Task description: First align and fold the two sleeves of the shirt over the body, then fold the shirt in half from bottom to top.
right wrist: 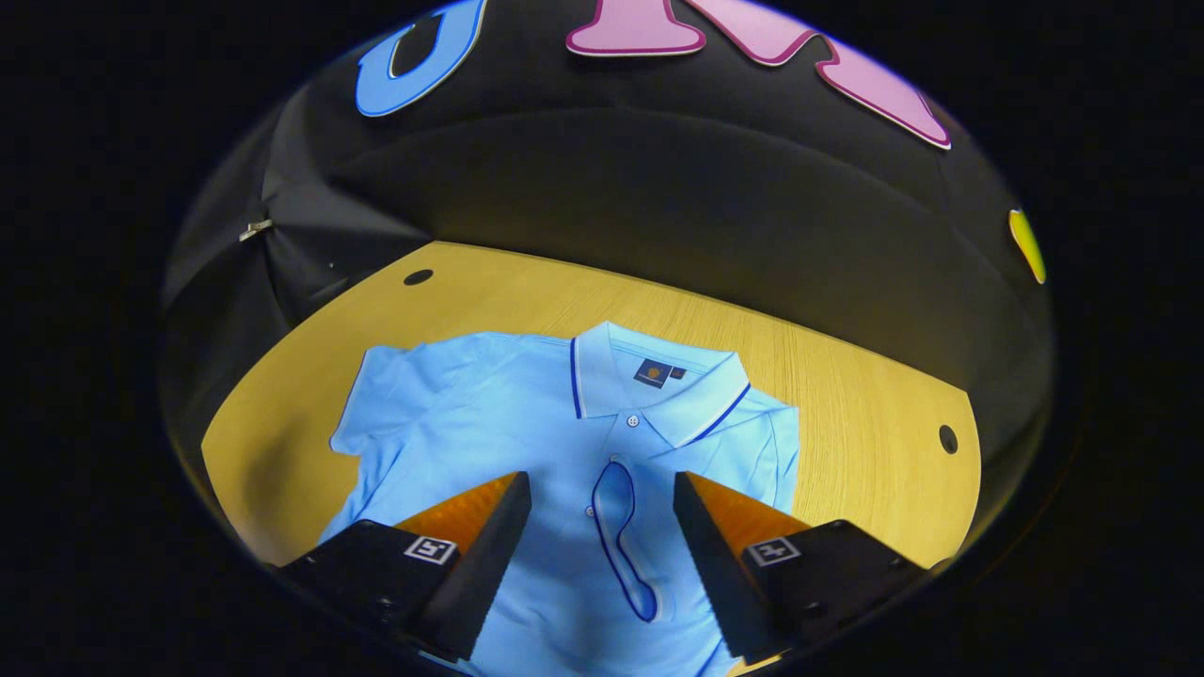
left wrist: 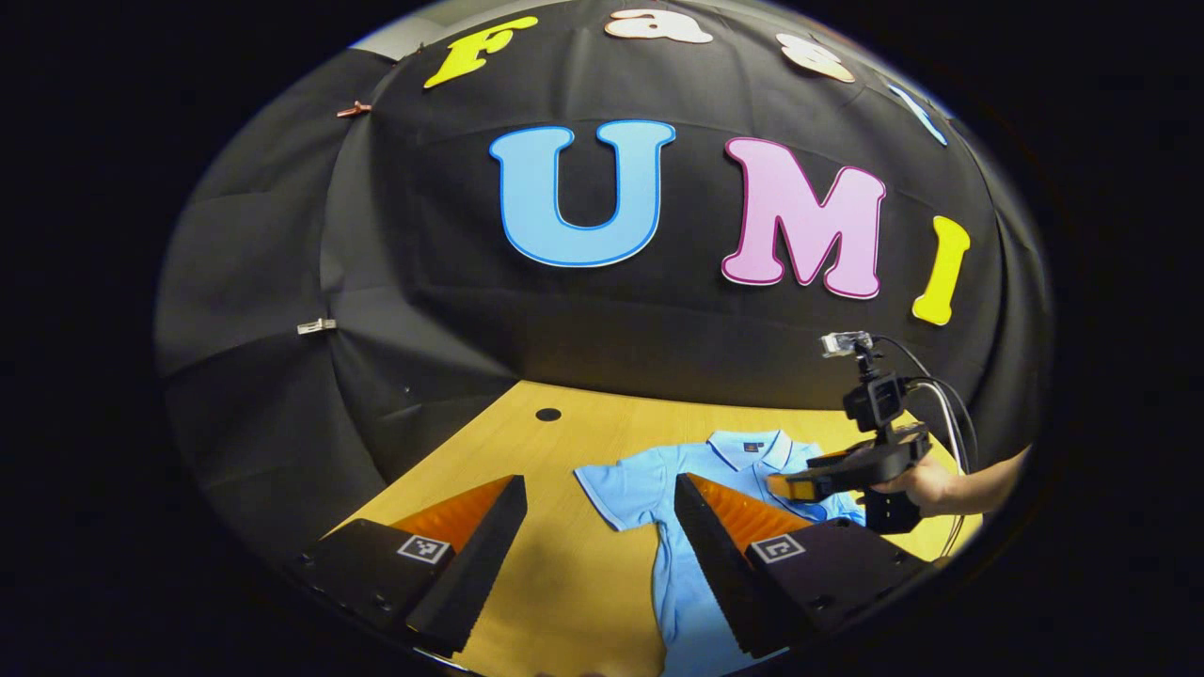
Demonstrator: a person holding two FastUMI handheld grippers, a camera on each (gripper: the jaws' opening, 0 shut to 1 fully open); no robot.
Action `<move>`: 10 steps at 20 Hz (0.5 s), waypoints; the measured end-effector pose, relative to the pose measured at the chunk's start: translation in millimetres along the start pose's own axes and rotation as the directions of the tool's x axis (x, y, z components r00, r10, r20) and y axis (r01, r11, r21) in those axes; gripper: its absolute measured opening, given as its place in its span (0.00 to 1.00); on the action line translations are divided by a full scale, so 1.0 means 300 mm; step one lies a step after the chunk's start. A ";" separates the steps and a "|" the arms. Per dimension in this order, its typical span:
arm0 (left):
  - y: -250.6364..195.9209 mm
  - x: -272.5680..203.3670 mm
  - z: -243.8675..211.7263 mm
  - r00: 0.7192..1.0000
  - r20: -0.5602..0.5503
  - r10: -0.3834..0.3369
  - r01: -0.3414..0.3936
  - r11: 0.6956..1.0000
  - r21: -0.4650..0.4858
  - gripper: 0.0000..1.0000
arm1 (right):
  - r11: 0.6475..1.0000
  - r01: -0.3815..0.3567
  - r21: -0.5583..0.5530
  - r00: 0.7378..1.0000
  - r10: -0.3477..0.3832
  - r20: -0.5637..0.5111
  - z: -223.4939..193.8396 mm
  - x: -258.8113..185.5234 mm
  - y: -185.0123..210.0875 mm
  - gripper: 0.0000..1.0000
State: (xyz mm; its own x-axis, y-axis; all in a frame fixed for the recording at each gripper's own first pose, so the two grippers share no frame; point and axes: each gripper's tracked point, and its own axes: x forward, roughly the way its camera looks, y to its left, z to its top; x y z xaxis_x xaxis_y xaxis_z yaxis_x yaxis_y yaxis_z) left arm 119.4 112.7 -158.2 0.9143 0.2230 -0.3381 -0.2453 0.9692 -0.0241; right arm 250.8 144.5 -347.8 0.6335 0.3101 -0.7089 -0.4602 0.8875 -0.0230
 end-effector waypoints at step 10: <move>0.046 0.502 -0.127 0.994 -0.106 -0.003 0.001 1.000 -0.017 1.00 | 0.996 0.083 -0.019 0.990 -0.080 0.118 0.059 -0.405 -0.193 0.98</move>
State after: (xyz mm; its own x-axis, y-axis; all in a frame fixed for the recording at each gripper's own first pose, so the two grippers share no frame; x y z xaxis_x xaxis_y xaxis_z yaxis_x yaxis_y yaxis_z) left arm 241.6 155.6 -245.3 0.8756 0.2075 -0.4361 -0.2493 0.9676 -0.0403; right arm 211.5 61.4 -247.8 0.7373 0.2760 -0.6166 -0.4179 0.9035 -0.0953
